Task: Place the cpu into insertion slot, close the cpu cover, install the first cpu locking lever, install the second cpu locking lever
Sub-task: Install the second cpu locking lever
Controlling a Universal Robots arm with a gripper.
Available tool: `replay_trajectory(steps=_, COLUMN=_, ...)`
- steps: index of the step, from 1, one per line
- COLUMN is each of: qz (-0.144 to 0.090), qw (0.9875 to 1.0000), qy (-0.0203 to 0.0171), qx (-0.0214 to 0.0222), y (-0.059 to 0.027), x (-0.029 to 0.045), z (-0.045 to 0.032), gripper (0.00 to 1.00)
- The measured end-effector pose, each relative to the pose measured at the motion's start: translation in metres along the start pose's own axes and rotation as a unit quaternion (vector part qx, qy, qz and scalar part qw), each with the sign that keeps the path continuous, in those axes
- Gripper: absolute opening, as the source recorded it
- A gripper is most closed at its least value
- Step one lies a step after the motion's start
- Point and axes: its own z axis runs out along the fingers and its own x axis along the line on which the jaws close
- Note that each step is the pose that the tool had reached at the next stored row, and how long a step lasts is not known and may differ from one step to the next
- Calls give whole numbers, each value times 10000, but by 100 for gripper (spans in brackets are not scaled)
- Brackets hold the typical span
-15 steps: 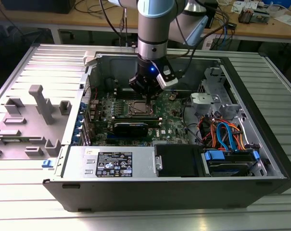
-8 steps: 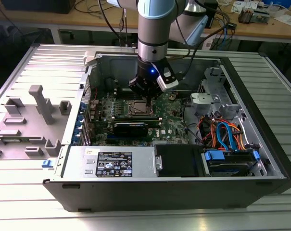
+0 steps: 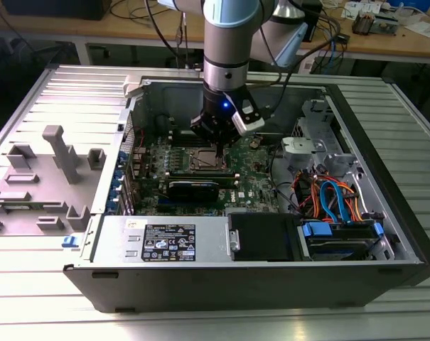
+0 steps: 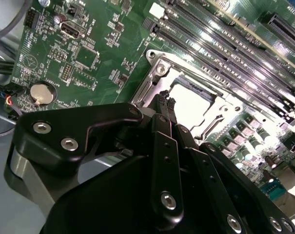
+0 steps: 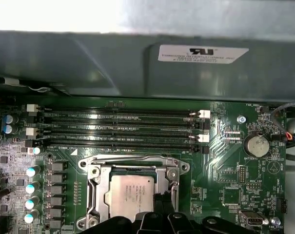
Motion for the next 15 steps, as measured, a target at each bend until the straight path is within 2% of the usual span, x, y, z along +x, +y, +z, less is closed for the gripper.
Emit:
replay_trajectory(steps=4, qz=0, qw=10000, qy=0, qx=0, y=-49, x=2, z=1, gripper=11)
replay_trajectory(steps=7, qz=1, qw=10000, qy=1, qx=1, y=-54, x=2, z=-7, gripper=11)
replay_trajectory(steps=13, qz=0, qw=10000, qy=0, qx=0, y=-55, x=0, z=-102, gripper=11)
replay_trajectory(steps=15, qz=0, qw=10000, qy=-1, qx=-1, y=-59, x=0, z=-109, gripper=11)
